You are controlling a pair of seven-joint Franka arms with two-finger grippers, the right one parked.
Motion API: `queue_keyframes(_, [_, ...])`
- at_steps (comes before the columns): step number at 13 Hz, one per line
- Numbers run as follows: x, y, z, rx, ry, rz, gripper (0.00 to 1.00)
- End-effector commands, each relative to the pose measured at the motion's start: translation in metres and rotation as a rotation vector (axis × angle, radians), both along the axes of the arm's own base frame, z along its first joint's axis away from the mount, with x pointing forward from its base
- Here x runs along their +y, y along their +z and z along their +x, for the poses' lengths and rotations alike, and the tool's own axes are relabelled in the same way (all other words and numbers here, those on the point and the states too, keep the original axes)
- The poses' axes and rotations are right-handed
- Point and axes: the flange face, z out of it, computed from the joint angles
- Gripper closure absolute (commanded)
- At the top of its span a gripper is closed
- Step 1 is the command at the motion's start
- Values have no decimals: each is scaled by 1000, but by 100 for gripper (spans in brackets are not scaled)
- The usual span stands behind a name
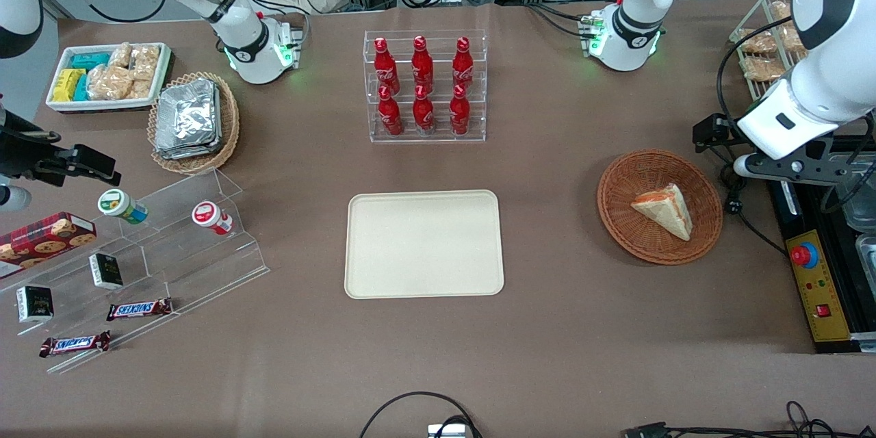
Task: Place sandwich from basket to tray
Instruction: 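Lower the open left gripper over the wrapped sandwich in the basket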
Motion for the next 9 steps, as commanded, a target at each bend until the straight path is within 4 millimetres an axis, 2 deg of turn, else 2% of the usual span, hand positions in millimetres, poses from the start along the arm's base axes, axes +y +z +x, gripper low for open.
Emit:
queue_keyframes(1, [6, -1, 10, 24, -6, -1, 0])
queue_keyframes(3, [7, -5, 28, 23, -6, -1, 0])
queue_keyframes(4, [8, -15, 33, 54, 17, 20, 0])
queue_keyframes(7, [10, -40, 30, 41, 473, 95, 0])
queue_keyframes(8, [30, -56, 31, 40, 578, 103, 0])
queue_keyframes(9, [39, -76, 29, 12, 610, 88, 0])
